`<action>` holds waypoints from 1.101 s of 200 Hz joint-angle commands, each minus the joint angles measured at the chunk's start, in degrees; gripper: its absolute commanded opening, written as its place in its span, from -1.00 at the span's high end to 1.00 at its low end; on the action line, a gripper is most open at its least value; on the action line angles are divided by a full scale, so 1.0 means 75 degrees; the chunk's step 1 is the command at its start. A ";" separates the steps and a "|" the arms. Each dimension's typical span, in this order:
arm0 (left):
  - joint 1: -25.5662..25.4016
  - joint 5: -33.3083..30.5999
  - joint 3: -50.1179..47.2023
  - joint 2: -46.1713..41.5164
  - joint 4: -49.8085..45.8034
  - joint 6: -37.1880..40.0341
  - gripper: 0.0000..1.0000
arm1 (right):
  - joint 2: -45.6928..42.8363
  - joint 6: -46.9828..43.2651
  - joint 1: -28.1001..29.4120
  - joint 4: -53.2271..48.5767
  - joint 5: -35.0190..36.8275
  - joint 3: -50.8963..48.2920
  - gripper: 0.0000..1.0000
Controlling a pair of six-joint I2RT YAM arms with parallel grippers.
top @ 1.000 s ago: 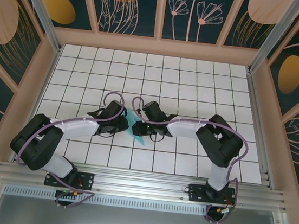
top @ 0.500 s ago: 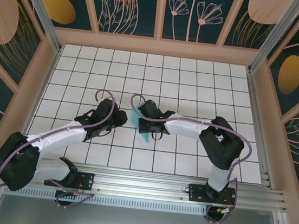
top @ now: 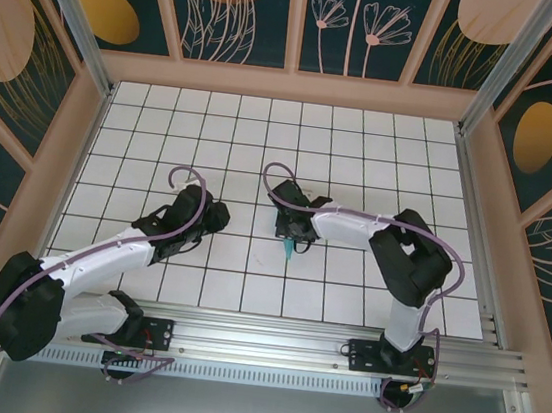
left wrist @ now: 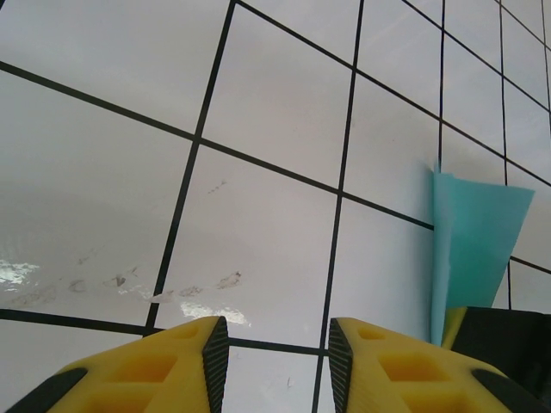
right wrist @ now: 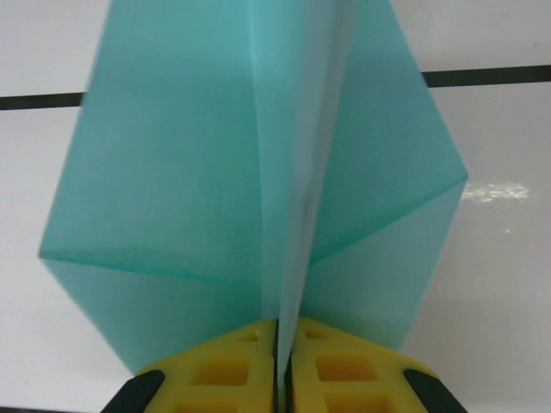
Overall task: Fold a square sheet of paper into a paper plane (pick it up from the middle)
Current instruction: Move the paper plane to the center of the table.
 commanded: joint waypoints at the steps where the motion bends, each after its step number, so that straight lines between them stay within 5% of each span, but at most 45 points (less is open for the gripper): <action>1: -0.0003 -0.0165 -0.0148 0.0042 0.0122 0.0192 0.22 | 0.0389 0.0240 0.0037 -0.0375 -0.0109 0.0128 0.72; 160: 0.0005 -0.0007 0.0004 0.0359 0.0251 0.0209 0.22 | 0.1558 0.0260 0.0330 -0.1640 0.0258 0.1270 0.52; 220: 0.0004 -0.0063 0.0080 0.0359 0.0181 0.0240 0.22 | 0.0585 0.0194 0.0334 -0.2059 0.0743 0.1801 0.34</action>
